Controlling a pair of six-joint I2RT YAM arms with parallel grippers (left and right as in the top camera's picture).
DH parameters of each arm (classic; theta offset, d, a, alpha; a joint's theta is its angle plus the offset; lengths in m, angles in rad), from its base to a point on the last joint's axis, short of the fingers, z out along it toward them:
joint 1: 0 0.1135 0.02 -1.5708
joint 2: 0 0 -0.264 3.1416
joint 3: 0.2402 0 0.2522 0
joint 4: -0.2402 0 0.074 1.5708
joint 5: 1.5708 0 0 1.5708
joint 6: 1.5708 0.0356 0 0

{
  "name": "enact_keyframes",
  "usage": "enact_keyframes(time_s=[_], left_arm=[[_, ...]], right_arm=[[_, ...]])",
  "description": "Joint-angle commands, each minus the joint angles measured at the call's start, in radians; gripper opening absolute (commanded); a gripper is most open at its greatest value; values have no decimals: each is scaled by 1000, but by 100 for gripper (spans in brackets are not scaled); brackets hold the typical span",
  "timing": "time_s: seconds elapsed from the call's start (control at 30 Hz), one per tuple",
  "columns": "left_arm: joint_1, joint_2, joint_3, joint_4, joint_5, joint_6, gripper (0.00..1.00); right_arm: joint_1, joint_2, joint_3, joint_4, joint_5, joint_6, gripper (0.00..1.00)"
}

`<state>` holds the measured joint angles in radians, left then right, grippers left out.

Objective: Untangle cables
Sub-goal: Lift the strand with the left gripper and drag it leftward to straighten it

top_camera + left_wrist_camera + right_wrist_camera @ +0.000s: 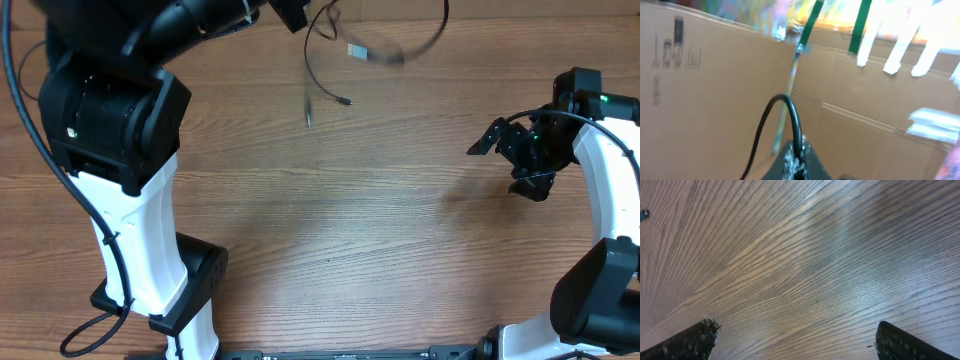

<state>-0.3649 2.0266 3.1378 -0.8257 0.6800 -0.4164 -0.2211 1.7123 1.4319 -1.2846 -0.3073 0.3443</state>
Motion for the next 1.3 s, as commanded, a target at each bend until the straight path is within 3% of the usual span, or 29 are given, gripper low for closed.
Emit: enact_keyframes(time_s=[0.0,0.03,0.13,0.23,0.33,0.5,0.63,0.73,0.9,1.0,1.2,1.27], left_arm=[[2,19,4,86,-7,-236,4],[4,19,4,137,-74,-344,4],[5,19,4,255,-141,-429,4],[5,19,3,298,-142,-333,4],[5,21,-6,206,-209,-226,4],[5,21,-24,-69,-671,-167,4],[5,21,-37,-111,-811,46,4],[5,21,-37,-124,-1074,48,4],[34,19,-37,-145,-1133,127,4],[53,19,-37,-233,-1168,34,4],[106,20,-39,-558,-1435,-313,4],[145,21,-40,-629,-1468,-332,4]], right_arm=[[-2,-6,9,0,8,7,100],[-2,-6,9,0,8,6,100],[-2,-6,9,0,8,6,100],[-2,-6,9,0,8,7,100],[-2,-6,9,0,8,7,100],[-2,-6,9,0,8,7,100],[-2,-6,9,0,8,6,100],[-2,-6,9,0,8,7,100],[-2,-6,9,0,8,7,100],[-2,-6,9,0,8,7,100],[-2,-6,9,0,8,7,100],[-2,-6,9,0,8,7,100]])
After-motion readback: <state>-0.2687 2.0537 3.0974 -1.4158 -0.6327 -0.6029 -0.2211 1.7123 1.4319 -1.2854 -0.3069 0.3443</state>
